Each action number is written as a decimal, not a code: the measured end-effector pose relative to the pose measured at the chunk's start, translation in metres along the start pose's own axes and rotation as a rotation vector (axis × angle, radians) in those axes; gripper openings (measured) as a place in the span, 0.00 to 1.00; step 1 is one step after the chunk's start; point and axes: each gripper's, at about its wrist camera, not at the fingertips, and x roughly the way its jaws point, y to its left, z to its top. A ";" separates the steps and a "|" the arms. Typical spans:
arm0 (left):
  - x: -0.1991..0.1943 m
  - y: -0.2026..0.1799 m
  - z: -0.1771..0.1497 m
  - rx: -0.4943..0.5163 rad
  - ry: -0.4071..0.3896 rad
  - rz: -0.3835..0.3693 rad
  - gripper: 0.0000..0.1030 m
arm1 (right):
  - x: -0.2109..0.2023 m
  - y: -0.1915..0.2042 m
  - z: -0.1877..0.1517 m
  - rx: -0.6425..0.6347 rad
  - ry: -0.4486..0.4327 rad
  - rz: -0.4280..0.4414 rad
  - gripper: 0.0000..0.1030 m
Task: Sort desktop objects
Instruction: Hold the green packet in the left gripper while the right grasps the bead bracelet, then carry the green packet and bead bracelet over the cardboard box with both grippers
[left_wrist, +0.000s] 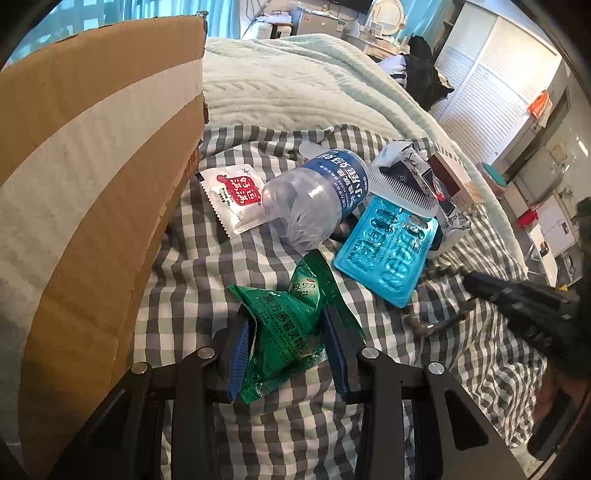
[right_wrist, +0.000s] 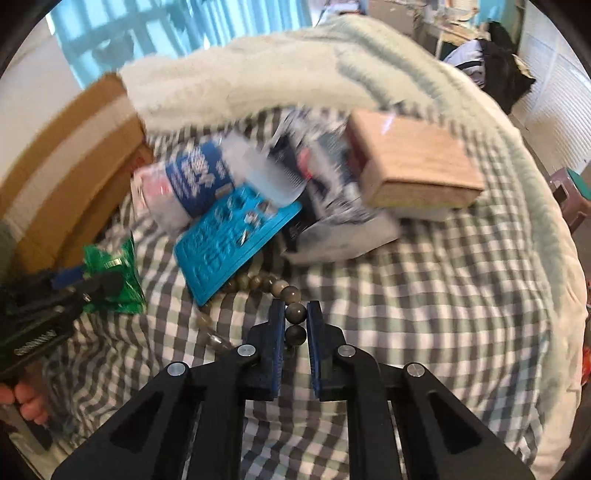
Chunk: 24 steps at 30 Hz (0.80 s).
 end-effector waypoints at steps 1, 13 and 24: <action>0.000 0.000 0.000 0.001 0.001 0.000 0.37 | -0.005 -0.003 0.001 0.010 -0.012 0.002 0.11; -0.015 -0.013 0.008 0.041 -0.020 -0.006 0.37 | -0.060 -0.009 0.030 0.072 -0.119 0.066 0.11; -0.022 -0.016 0.024 0.061 -0.033 -0.081 0.23 | -0.077 0.006 0.041 0.041 -0.133 0.100 0.11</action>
